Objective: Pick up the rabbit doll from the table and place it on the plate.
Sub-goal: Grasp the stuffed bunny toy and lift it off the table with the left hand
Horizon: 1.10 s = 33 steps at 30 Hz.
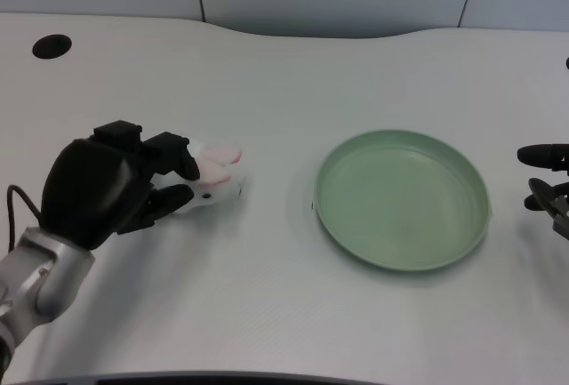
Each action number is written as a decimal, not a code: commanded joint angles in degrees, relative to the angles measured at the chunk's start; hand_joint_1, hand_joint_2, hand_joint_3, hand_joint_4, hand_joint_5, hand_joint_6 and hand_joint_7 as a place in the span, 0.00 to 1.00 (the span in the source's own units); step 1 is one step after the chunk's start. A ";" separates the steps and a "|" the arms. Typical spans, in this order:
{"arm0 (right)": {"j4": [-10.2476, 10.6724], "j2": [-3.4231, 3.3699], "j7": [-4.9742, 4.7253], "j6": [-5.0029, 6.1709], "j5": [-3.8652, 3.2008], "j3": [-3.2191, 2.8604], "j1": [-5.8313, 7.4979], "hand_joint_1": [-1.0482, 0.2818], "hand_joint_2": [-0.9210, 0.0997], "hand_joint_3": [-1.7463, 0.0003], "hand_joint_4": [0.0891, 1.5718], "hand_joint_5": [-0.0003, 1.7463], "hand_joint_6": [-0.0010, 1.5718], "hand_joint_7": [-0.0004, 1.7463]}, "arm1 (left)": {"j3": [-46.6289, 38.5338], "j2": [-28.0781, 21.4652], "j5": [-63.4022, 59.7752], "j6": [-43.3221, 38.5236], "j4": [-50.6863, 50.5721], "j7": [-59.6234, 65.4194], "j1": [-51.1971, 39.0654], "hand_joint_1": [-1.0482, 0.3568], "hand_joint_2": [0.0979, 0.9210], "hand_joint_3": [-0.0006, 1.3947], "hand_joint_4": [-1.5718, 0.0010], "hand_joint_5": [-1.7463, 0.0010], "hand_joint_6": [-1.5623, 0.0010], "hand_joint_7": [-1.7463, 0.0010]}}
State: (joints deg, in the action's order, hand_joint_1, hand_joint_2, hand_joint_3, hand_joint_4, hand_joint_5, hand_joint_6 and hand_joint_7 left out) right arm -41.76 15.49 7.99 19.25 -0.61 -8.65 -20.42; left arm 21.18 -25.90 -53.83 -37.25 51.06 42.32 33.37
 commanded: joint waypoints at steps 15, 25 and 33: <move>1.36 -0.09 -0.46 0.21 -0.16 0.12 1.17 0.62 0.00 0.80 0.28 0.69 0.41 0.33 | 5.12 -6.29 3.12 11.44 -9.01 -35.12 8.00 0.06 1.00 0.12 1.00 1.00 0.99 1.00; 5.09 -0.51 -1.36 -2.38 0.10 0.37 2.92 0.63 0.00 0.79 0.27 0.67 0.39 0.31 | 5.46 -2.40 12.55 12.88 0.80 -55.81 18.22 0.00 1.00 0.11 1.00 1.00 1.00 1.00; 9.70 -0.53 -1.73 -5.35 0.36 0.62 4.96 0.63 0.00 0.79 0.27 0.66 0.40 0.30 | 9.64 2.88 9.71 16.63 12.44 -55.87 25.55 0.00 1.00 0.07 1.00 1.00 1.00 1.00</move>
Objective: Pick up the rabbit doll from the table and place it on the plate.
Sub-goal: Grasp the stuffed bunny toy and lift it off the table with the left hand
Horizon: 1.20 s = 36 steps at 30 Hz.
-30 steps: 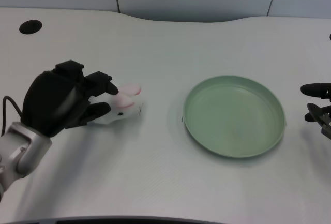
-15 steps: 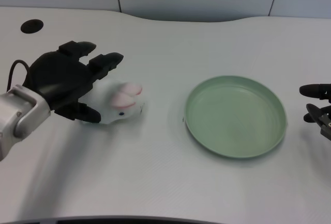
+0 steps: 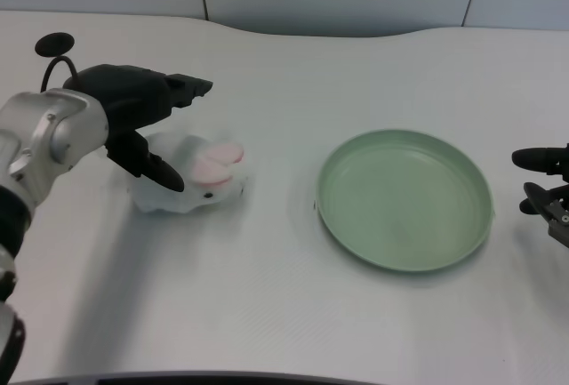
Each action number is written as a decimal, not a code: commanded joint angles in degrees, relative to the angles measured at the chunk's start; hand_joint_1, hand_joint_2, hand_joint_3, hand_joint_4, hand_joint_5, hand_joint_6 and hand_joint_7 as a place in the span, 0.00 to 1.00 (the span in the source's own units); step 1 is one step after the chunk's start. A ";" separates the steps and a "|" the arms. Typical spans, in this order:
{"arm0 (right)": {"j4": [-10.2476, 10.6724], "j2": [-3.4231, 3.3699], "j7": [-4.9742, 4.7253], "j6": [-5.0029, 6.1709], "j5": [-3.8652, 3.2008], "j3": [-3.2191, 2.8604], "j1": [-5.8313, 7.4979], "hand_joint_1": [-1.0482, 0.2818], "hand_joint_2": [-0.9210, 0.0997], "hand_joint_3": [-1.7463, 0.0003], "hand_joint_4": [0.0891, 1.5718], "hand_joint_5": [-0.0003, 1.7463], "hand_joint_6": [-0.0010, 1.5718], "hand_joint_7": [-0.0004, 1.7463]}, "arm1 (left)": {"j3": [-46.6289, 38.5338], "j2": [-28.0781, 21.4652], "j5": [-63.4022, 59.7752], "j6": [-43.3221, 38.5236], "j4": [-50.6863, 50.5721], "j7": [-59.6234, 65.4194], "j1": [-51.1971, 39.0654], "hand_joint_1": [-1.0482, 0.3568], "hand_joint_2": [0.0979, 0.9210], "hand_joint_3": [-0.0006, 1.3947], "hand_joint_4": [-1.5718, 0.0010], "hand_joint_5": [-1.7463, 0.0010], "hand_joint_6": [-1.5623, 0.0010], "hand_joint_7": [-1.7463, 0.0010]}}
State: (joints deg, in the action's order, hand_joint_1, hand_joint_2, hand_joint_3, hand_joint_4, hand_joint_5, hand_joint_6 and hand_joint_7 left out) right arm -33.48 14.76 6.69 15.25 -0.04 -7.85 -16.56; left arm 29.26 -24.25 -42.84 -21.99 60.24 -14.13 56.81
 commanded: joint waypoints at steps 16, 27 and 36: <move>6.73 -0.01 0.88 -2.14 -1.30 -0.46 4.91 0.63 0.00 0.78 0.27 0.66 0.41 0.29 | 7.85 9.55 -4.32 9.38 16.15 6.87 3.22 0.02 0.91 0.00 0.97 0.99 0.96 0.99; 9.09 0.17 1.10 -2.27 -1.17 -0.75 6.94 0.62 0.00 0.79 0.27 0.65 0.40 0.28 | 11.68 10.90 -6.87 10.35 17.67 15.48 0.79 0.09 0.81 0.00 0.83 0.95 0.84 0.98; 10.35 0.42 3.61 -2.38 -3.25 -1.64 8.19 0.61 0.00 0.80 0.27 0.67 0.42 0.29 | 11.88 11.43 -6.96 8.12 18.25 27.37 -0.94 0.39 0.87 0.00 0.81 0.57 0.53 0.97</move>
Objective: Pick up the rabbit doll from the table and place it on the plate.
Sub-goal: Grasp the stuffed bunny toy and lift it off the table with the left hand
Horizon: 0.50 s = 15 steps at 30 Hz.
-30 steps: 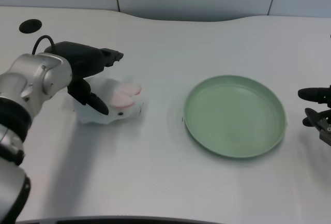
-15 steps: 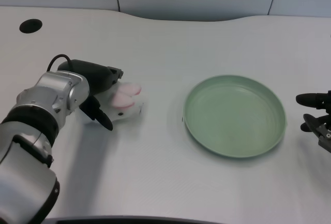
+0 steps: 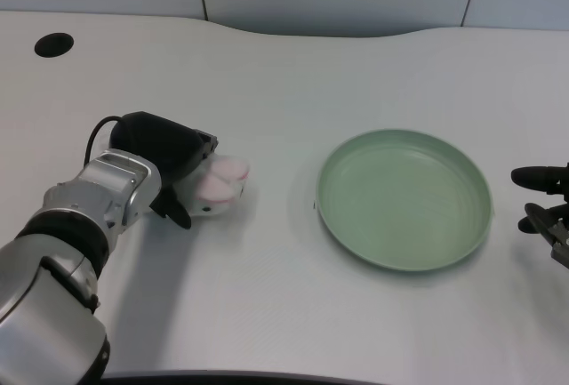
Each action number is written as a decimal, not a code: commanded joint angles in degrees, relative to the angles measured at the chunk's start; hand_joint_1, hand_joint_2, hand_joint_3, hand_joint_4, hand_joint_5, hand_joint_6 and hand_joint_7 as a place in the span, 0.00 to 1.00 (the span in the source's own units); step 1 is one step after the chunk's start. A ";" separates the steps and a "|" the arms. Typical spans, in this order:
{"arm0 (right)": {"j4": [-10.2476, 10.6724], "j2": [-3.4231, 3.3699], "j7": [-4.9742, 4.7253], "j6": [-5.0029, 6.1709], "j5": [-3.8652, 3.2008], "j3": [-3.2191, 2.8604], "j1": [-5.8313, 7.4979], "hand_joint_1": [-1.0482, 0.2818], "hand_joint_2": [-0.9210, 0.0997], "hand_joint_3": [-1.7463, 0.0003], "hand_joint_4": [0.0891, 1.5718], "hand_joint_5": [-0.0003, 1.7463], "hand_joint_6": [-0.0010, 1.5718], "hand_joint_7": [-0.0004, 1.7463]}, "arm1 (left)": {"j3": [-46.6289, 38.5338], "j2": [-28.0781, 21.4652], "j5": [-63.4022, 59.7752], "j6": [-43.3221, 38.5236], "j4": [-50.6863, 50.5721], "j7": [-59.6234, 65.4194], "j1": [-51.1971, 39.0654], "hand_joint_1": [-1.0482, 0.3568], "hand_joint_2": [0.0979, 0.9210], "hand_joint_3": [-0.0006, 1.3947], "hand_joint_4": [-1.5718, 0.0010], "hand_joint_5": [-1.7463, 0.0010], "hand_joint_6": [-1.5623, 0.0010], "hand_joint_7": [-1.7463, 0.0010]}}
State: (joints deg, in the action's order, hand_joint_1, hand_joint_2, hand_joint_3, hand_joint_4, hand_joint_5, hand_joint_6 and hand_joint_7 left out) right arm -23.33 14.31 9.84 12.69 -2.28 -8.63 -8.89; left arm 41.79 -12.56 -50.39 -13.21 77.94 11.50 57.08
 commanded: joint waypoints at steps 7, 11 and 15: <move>0.22 0.89 2.08 -0.13 -3.01 -1.74 0.27 0.60 0.00 0.80 0.23 0.76 0.40 0.36 | -1.30 0.13 0.39 -1.46 0.81 8.10 -1.95 0.49 0.92 0.00 0.74 0.27 0.58 0.56; -0.58 0.96 1.71 0.66 -2.38 -1.59 -0.02 0.59 0.00 0.79 0.22 0.78 0.38 0.39 | 0.13 0.28 -1.53 -1.92 0.94 11.38 -1.43 0.57 0.87 0.00 0.56 0.05 0.57 0.33; -0.61 1.00 1.79 0.50 -2.08 -1.33 -0.12 0.59 0.00 0.78 0.21 0.78 0.36 0.41 | 0.20 0.57 -1.40 -1.94 1.13 9.86 -0.34 0.59 0.90 0.01 0.46 0.00 0.52 0.36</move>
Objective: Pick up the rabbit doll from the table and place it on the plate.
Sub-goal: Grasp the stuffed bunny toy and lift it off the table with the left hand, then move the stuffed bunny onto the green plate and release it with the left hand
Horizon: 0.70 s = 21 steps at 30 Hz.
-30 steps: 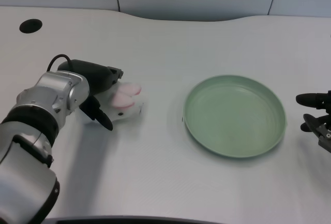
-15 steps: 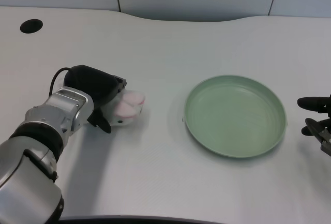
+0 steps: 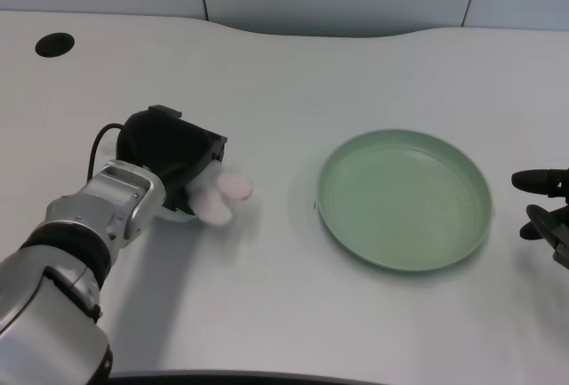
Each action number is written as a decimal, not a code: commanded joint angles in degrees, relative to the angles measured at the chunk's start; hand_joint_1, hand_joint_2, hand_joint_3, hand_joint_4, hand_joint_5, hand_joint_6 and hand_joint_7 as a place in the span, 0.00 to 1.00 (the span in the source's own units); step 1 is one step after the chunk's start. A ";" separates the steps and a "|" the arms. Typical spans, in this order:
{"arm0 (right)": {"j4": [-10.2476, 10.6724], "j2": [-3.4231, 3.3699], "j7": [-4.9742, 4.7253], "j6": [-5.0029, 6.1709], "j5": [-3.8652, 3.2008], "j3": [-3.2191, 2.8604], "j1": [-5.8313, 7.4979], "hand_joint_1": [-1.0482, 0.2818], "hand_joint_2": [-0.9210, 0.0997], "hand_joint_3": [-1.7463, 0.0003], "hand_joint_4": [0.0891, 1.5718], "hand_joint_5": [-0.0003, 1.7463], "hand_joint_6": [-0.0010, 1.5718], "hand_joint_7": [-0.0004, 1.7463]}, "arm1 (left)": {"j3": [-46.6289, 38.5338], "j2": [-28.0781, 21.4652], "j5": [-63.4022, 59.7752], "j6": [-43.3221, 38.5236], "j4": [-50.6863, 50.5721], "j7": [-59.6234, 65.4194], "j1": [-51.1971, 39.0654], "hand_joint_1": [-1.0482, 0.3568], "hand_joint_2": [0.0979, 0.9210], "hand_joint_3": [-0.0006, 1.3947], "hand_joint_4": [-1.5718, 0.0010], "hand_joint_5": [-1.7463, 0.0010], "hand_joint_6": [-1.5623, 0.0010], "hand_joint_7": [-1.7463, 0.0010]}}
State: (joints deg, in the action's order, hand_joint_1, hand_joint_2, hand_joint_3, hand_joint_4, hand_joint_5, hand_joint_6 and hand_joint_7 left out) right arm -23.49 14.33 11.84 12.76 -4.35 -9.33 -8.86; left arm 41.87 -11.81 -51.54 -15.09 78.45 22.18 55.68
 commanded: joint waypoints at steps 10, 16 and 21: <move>-2.58 0.88 -0.21 0.19 -0.37 -0.82 -1.82 0.59 0.00 0.79 0.21 0.78 0.35 0.44 | -3.95 0.92 3.47 -3.84 -0.44 0.58 4.39 0.65 0.99 0.05 0.47 0.00 0.63 0.00; -2.75 1.07 -0.71 0.08 0.81 -0.17 -2.34 0.60 0.00 0.79 0.22 0.78 0.34 0.45 | -6.01 4.16 5.47 -4.78 -1.12 0.78 7.23 0.66 0.95 0.03 0.46 0.00 0.63 0.00; -1.97 0.67 -0.43 -1.18 0.60 0.15 -2.47 0.60 0.00 0.79 0.21 0.77 0.33 0.45 | -6.58 6.73 6.28 -6.61 -1.72 0.62 8.64 0.64 0.94 0.02 0.44 0.00 0.62 0.00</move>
State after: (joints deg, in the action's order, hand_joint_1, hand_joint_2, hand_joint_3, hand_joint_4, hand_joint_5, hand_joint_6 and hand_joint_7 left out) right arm -25.78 14.40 11.39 12.15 -3.28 -8.84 -11.05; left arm 35.51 -5.08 -45.73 -21.28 77.24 22.60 62.58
